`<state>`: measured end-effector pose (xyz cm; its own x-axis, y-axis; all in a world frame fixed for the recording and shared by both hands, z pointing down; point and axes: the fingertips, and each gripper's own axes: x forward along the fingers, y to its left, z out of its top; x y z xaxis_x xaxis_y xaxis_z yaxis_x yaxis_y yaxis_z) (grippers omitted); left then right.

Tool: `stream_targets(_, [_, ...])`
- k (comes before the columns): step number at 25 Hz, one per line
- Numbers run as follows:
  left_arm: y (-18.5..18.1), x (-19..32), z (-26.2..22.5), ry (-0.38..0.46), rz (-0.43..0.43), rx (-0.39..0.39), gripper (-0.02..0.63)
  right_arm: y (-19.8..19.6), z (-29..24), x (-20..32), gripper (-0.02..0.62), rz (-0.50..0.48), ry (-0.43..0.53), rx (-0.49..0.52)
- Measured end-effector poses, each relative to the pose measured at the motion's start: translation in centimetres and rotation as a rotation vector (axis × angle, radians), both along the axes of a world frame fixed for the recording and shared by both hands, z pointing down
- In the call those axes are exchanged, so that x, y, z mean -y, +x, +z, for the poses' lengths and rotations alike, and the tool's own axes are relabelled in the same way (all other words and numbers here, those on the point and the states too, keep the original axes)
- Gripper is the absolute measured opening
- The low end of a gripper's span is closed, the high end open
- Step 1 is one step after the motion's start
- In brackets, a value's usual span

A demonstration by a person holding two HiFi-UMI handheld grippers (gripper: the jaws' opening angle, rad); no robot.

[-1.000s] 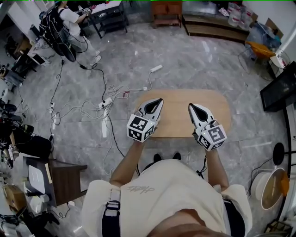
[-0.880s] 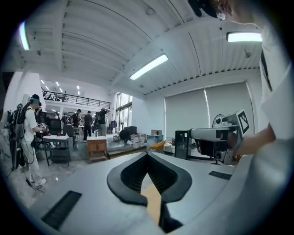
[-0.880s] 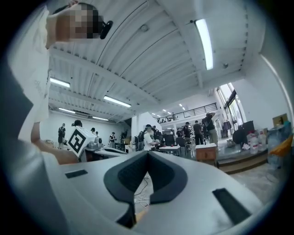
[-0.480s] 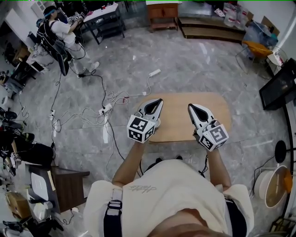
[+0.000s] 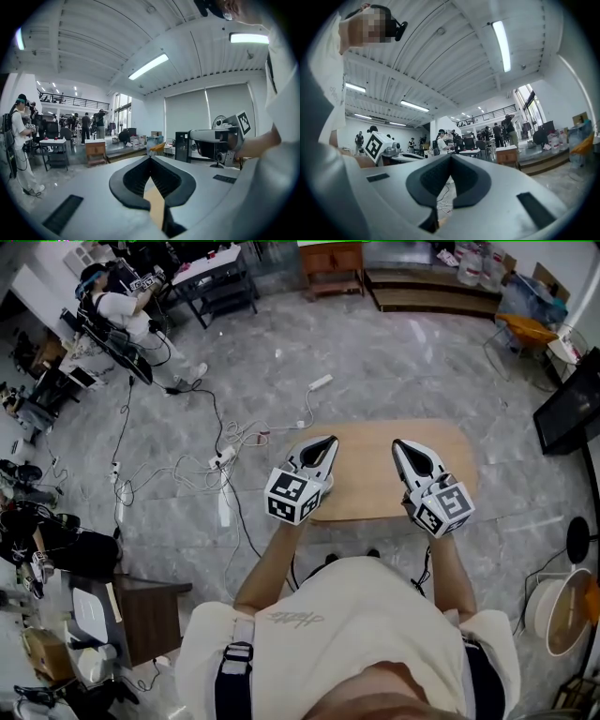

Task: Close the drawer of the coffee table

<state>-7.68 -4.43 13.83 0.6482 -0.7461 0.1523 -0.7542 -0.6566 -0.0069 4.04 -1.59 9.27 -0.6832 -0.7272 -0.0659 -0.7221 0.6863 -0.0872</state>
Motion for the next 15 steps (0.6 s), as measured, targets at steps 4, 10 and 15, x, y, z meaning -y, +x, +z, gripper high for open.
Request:
stream_targets(4, [-0.1, -0.1, 0.2, -0.006, -0.003, -0.01, 0.005, -0.6, 0.3, -0.5, -0.008, -0.012, 0.018, -0.035])
stream_targets(10, [1.1, -1.4, 0.6, -0.012, 0.003, -0.004, 0.005, -0.2, 1.1, -1.2, -0.008, -0.026, 0.01, -0.043])
stream_targets(15, [0.4, -1.8, 0.4, -0.004, -0.013, 0.001, 0.005, -0.6, 1.1, -1.3, -0.008, -0.034, 0.028, -0.061])
